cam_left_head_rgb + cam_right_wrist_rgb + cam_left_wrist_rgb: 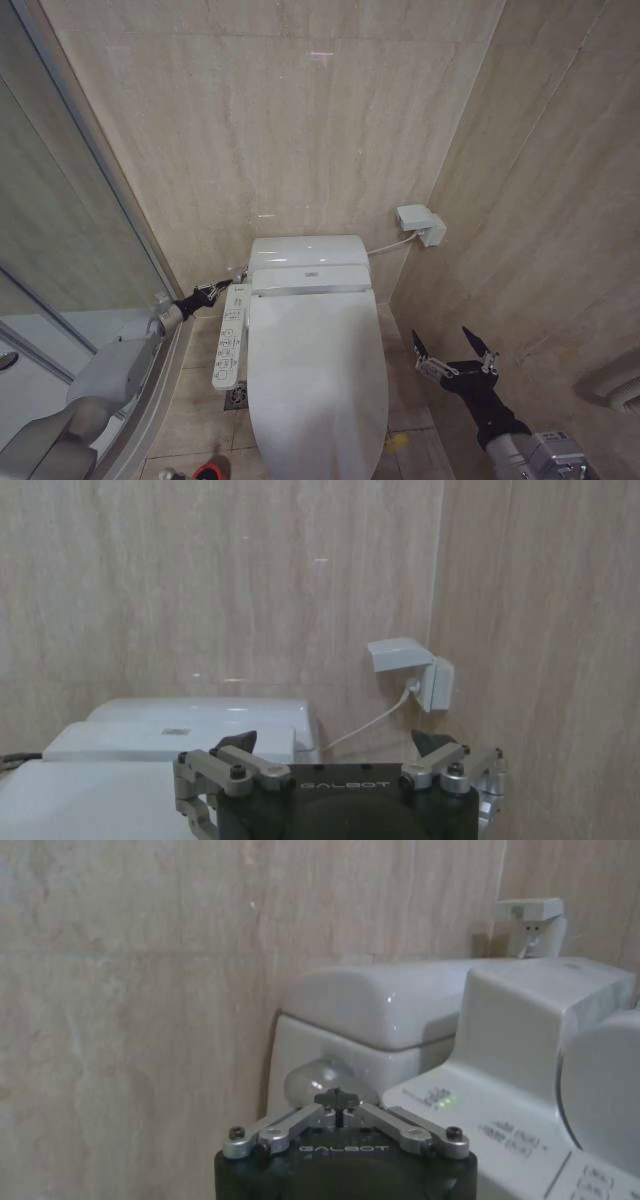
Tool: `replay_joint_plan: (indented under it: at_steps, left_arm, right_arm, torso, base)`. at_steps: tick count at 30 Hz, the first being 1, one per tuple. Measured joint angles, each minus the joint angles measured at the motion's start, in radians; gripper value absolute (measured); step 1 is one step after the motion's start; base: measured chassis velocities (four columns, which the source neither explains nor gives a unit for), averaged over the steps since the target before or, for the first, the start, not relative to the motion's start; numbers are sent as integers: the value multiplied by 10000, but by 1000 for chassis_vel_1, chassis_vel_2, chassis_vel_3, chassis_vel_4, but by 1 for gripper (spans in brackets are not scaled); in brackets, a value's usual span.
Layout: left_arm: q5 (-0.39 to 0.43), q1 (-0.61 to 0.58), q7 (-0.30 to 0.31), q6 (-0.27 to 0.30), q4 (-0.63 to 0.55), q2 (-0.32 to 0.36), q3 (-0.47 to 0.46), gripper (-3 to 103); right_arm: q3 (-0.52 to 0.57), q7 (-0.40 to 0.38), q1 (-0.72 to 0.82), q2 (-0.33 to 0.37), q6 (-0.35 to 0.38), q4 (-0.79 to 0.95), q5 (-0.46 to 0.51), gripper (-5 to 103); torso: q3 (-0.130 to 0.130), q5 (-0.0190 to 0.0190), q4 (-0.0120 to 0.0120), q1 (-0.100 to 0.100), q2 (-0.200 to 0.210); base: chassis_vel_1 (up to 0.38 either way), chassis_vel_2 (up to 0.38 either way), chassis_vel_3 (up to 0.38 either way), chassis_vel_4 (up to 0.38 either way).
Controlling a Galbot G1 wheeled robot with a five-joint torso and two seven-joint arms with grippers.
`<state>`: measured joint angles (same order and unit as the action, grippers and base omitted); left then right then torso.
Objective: Open the toilet lid, clean the toilet bowl with a toilet brush, close the toilet lid, and flush.
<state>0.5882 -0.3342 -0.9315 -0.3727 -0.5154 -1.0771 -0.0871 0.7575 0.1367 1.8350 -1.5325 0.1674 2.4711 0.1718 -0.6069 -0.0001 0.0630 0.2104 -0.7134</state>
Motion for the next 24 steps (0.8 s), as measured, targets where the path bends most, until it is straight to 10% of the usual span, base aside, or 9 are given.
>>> replay_joint_plan:
  at_steps: [24]
  left_arm:
    - [-696,408,-486,110,814,-415,-335,0]
  right_arm:
    - [0,0,1,0,0,-1,0,100]
  torso:
    - [1,0,4,-1,0]
  base:
    - [0,0,0,0]
